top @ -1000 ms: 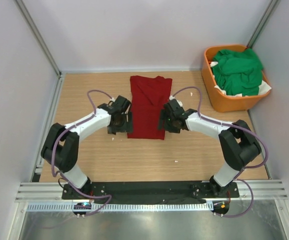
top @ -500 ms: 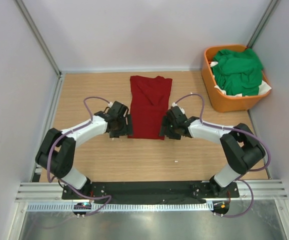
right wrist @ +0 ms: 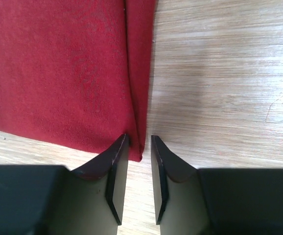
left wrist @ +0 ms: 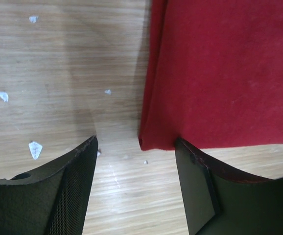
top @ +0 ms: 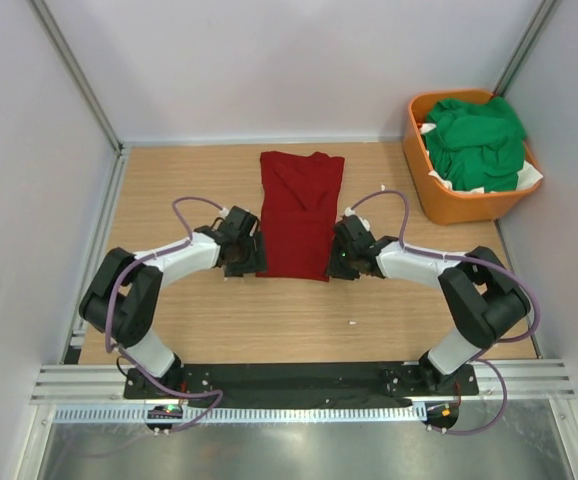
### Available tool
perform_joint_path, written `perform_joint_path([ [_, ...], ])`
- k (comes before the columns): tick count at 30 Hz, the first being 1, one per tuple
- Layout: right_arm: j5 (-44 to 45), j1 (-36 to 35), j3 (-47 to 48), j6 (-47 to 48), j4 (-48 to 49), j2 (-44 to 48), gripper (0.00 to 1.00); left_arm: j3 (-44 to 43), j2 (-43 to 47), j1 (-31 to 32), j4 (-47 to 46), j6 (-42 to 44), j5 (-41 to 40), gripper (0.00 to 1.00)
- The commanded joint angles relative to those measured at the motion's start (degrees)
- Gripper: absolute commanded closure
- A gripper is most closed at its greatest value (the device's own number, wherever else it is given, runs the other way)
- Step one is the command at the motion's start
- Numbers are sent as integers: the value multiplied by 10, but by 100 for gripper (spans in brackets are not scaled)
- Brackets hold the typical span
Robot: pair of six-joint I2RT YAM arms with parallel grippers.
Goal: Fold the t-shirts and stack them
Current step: Fold the tshirt
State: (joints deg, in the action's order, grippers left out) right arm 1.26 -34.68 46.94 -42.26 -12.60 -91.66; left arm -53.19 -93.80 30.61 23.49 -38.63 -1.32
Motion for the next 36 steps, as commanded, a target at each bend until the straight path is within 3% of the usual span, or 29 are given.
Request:
perform_joint_path([
  [1, 4, -3, -11, 5, 13, -5, 70, 16, -1, -2, -39, -4, 10, 34],
  [7, -1, -3, -15, 3, 21, -16, 73, 26, -13, -2, -51, -2, 10, 37],
  [13, -4, -2, -27, 2, 18, -5, 60, 32, -22, -2, -66, 0, 10, 41],
  [21, -5, -4, -57, -11, 38, 3, 61, 42, -44, -2, -101, 1, 39, 52],
  [27, -28, -6, -62, -11, 54, -17, 74, 41, -60, -2, -113, 3, 47, 64],
  [30, -28, -7, -62, -12, 58, -20, 87, 41, -66, -2, -118, 3, 51, 76],
  [33, -29, -7, -62, -12, 61, -20, 99, 37, -69, -2, -119, 3, 59, 100],
  [36, -27, -7, -61, -12, 54, -9, 99, 42, -46, 1, -112, -3, 66, 100],
])
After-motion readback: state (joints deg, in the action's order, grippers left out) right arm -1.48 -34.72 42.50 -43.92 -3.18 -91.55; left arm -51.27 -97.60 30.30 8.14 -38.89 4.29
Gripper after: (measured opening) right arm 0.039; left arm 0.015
